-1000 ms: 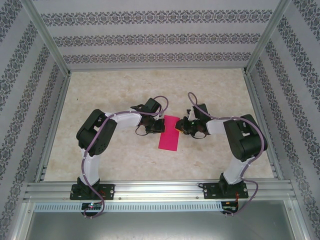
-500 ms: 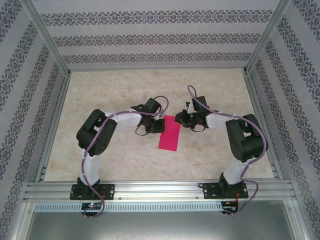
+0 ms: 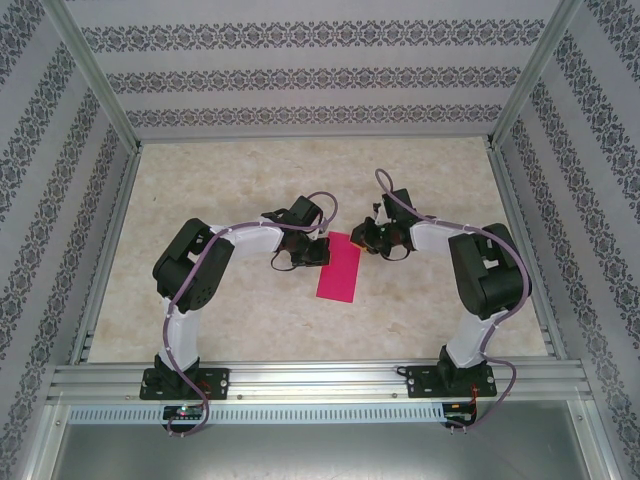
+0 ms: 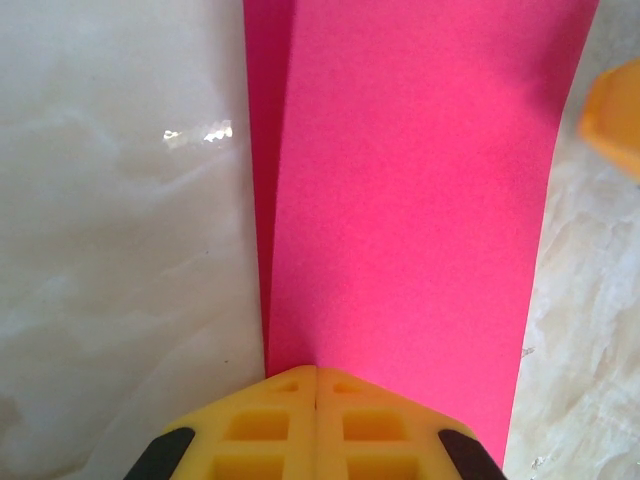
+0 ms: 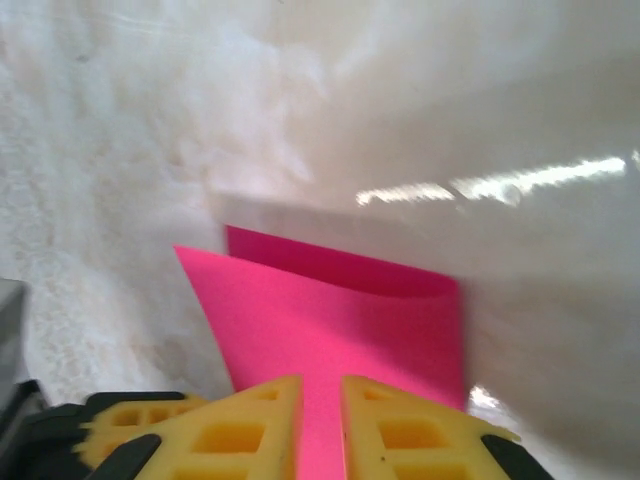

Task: Fold a paper plane with a square sheet of paper (pick it up from the middle)
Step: Fold the square sheet of paper in half at the center of the table.

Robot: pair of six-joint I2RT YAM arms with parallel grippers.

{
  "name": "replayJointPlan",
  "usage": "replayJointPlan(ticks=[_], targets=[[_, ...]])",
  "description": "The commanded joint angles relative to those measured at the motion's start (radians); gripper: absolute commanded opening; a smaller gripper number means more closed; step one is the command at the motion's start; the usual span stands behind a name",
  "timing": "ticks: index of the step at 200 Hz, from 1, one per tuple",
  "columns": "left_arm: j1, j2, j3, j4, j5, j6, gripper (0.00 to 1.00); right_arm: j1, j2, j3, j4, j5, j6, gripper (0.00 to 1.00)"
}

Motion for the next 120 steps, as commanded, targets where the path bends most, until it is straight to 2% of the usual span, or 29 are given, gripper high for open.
replayJointPlan(ticks=[1, 48, 73, 120], targets=[[-0.020, 0.050, -0.017, -0.092, -0.033, 0.026, 0.00, -0.010, 0.001, 0.043, -0.022, 0.021, -0.018, 0.18], [-0.020, 0.052, -0.013, -0.092, -0.026, 0.031, 0.00, -0.013, 0.094, 0.034, 0.026, 0.026, 0.000, 0.18], [-0.020, 0.050, -0.018, -0.094, -0.027, 0.032, 0.00, -0.009, 0.105, 0.074, -0.092, 0.087, -0.019, 0.18], [-0.020, 0.052, -0.011, -0.097, -0.034, 0.033, 0.00, -0.025, 0.028, 0.101, -0.044, -0.009, -0.005, 0.19]])
